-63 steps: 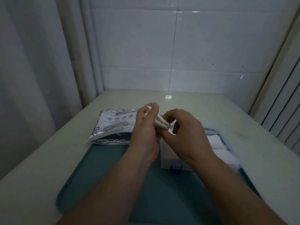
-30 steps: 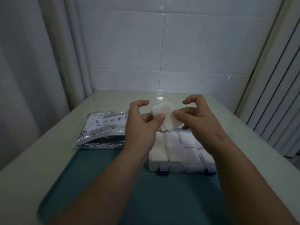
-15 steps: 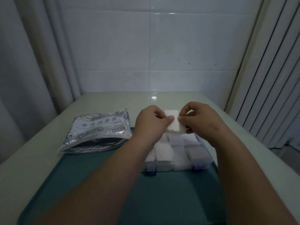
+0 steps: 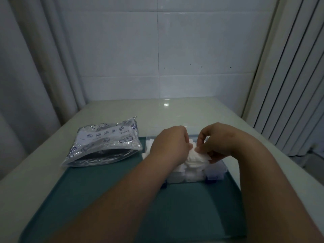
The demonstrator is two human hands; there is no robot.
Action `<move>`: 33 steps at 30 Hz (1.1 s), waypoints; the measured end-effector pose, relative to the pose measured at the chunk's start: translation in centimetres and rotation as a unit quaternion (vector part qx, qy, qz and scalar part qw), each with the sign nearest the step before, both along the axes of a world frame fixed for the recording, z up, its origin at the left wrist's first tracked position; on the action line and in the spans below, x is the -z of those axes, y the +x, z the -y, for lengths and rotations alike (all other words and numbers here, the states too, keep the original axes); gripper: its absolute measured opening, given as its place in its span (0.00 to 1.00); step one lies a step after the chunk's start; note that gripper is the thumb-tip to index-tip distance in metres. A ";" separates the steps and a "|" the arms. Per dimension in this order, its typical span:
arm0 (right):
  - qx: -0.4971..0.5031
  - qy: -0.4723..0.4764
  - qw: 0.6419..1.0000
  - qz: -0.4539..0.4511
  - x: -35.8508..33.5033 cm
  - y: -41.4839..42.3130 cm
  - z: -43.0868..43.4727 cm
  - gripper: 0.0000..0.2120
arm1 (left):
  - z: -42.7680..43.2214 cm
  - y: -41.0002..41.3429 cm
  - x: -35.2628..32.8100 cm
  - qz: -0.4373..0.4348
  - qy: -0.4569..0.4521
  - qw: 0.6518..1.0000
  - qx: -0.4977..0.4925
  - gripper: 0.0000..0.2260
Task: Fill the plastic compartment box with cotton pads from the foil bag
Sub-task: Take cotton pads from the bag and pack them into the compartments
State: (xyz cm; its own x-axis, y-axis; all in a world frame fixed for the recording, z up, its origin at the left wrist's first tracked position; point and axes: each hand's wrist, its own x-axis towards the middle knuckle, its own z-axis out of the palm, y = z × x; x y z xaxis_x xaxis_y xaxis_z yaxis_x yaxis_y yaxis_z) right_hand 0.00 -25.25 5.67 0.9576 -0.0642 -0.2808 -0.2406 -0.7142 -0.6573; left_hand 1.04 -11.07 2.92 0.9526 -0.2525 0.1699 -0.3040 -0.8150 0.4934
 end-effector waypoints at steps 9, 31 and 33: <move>-0.009 -0.023 0.998 -0.053 0.7 0.4 -0.6 0.05 | 0.0 -0.3 0.5 0.022 0.076 0.997 0.022 0.06; -0.023 -0.041 0.998 -0.050 0.7 0.2 -0.3 0.06 | -2.3 -0.7 0.9 0.004 0.107 0.994 0.031 0.16; -0.022 -0.037 0.998 -0.050 0.7 0.2 -0.3 0.06 | -2.2 -0.6 0.9 0.002 0.124 0.992 0.033 0.16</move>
State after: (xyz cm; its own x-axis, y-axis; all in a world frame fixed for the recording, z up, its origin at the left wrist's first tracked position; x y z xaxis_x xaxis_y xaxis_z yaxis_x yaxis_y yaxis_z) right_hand 0.24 -24.91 4.99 0.9271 -0.0476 -0.3717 -0.2706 -0.7712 -0.5762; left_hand 0.43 -8.82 2.01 0.9320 -0.3488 0.0987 -0.3624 -0.8891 0.2795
